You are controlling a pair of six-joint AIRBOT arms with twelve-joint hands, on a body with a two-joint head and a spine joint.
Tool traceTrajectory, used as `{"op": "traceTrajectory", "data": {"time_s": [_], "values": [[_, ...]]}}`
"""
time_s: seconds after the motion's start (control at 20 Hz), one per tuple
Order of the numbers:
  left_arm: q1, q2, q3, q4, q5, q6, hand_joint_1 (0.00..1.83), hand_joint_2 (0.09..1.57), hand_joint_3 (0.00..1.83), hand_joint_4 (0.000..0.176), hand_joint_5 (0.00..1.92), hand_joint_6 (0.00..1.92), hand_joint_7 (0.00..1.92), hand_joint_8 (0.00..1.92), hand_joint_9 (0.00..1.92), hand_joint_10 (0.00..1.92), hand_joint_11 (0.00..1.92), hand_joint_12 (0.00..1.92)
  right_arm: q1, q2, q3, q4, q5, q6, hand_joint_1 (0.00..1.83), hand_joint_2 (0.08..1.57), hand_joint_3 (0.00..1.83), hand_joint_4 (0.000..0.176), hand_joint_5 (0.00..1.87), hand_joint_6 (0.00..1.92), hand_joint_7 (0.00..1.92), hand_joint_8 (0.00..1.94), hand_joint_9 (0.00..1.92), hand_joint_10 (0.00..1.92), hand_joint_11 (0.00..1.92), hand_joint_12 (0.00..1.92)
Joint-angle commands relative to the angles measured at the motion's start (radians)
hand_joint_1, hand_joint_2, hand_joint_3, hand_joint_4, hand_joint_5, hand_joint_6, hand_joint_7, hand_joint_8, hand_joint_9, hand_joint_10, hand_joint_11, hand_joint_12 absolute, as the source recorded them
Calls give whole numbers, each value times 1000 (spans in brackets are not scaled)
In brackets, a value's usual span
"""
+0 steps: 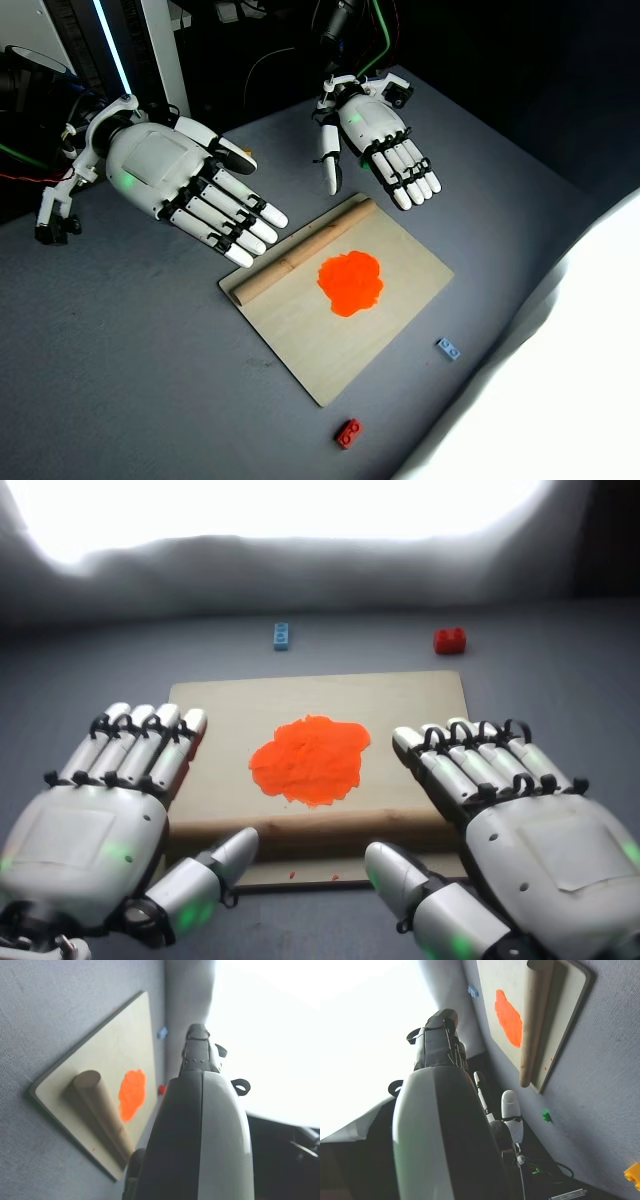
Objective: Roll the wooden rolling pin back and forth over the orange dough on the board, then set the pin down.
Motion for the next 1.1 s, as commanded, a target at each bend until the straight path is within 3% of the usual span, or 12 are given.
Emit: {"op": "traceTrajectory", "data": {"time_s": [0.0,0.25,0.4,0.65,0.95,1.05], "values": [[-1,-7,11,55,-110,-2,0,1240,19,0,0,0,0,0,0,0,0,0,7,-6,5,-89,-70,2,0,1340,0,0,165,4,161,5,109,4,0,333],[-2,-58,43,53,-103,-12,0,1285,39,0,0,0,0,0,0,0,0,0,8,-79,95,-89,-99,-1,0,1401,16,0,188,9,199,8,147,12,0,373],[-2,-75,71,53,-82,-20,0,1329,58,0,0,0,0,0,0,0,0,0,6,-123,150,-109,-116,-13,0,1448,22,0,184,1,189,2,144,2,0,271],[-2,-83,101,31,-69,-30,0,1372,72,0,0,0,0,0,0,0,0,0,-23,-185,228,-130,-131,-38,0,1476,15,0,208,5,209,3,161,4,0,384],[-5,-91,128,10,-69,-34,0,1402,78,0,0,0,0,0,0,0,0,0,-30,-237,298,-138,-132,-36,0,1507,18,0,197,1,177,0,124,0,0,308],[-8,-92,136,5,-66,-34,0,1416,80,0,0,0,0,0,0,0,0,0,-30,-250,319,-138,-125,-34,0,1520,14,0,207,3,191,3,144,6,0,376]]}}
